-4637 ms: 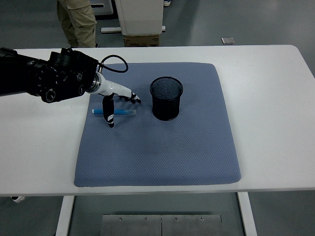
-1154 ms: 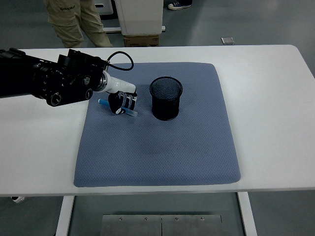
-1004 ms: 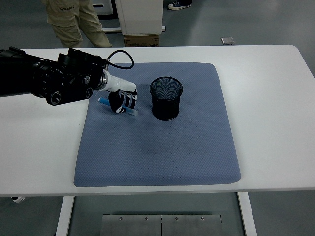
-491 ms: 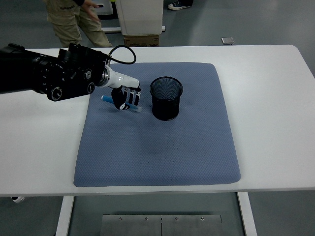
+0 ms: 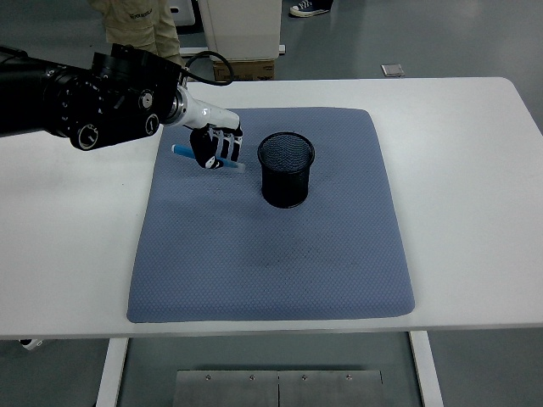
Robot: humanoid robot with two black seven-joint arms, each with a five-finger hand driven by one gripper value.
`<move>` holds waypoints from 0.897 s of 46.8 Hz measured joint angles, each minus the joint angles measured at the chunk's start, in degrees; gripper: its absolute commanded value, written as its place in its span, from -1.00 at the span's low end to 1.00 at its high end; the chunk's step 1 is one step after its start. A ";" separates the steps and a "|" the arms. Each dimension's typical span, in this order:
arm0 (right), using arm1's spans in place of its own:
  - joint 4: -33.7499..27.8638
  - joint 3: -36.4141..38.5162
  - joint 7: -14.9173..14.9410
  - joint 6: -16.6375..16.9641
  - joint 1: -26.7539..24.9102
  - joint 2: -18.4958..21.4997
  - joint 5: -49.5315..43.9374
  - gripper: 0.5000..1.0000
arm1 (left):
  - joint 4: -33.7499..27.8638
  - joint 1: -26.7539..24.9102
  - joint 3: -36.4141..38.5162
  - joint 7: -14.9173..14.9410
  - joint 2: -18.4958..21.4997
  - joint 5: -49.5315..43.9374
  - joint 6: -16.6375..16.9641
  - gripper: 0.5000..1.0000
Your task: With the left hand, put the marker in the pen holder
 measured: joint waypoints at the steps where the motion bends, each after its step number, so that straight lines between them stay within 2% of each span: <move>1: 0.00 0.00 0.00 0.00 0.00 0.00 0.00 1.00 | 0.00 -0.39 -0.02 0.01 0.04 0.00 -0.08 -1.00; 12: -0.01 0.00 0.00 0.00 0.00 0.00 0.02 1.00 | 0.18 -1.88 -1.00 0.00 1.71 0.00 -0.88 -1.00; 42: 0.01 0.00 0.00 0.00 0.00 0.00 0.01 1.00 | 0.45 -5.37 -3.89 -0.01 1.98 0.03 -2.30 -1.00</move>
